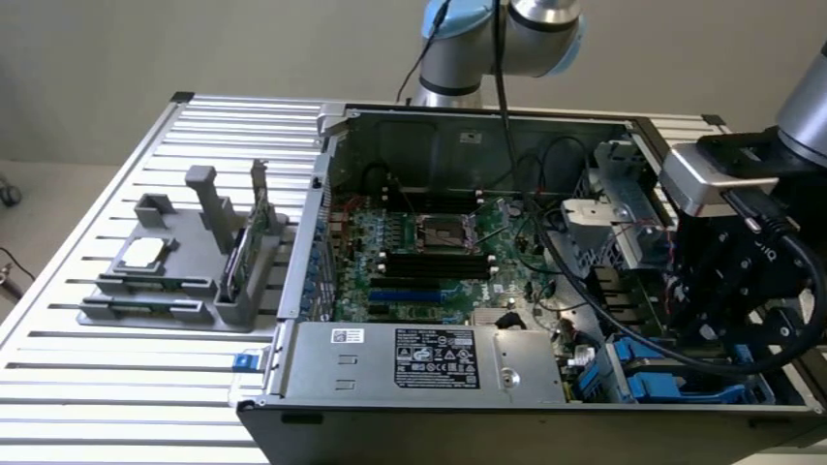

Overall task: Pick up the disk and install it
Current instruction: 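Insert the disk into the insertion slot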

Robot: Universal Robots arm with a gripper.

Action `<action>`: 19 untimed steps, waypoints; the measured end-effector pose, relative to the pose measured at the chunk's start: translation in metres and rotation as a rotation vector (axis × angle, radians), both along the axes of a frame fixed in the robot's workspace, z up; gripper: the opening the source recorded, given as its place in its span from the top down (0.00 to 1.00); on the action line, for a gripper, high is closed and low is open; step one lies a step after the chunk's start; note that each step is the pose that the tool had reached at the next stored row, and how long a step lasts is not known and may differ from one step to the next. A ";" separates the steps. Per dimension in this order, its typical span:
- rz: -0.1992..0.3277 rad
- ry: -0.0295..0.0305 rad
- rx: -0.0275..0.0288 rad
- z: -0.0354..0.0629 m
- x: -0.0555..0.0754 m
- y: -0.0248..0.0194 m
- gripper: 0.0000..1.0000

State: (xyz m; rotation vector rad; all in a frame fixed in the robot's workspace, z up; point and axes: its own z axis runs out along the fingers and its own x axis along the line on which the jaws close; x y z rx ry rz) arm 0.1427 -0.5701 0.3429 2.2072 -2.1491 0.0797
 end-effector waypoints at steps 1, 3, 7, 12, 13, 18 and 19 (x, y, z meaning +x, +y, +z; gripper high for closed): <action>0.000 0.0012 0.0000 0.0020 0.000 0.0000 0.75; 0.000 0.0040 -0.0002 0.0062 -0.001 0.0000 0.75; 0.000 0.0083 0.0000 0.0157 -0.008 0.0000 0.75; 0.000 0.0086 -0.0001 0.0376 -0.012 0.0000 0.75; 0.000 0.0086 0.0001 0.0419 -0.012 0.0000 0.75; 0.000 0.0086 0.0001 0.0446 -0.012 0.0000 0.75; 0.000 0.0086 0.0001 0.0446 -0.012 0.0000 0.75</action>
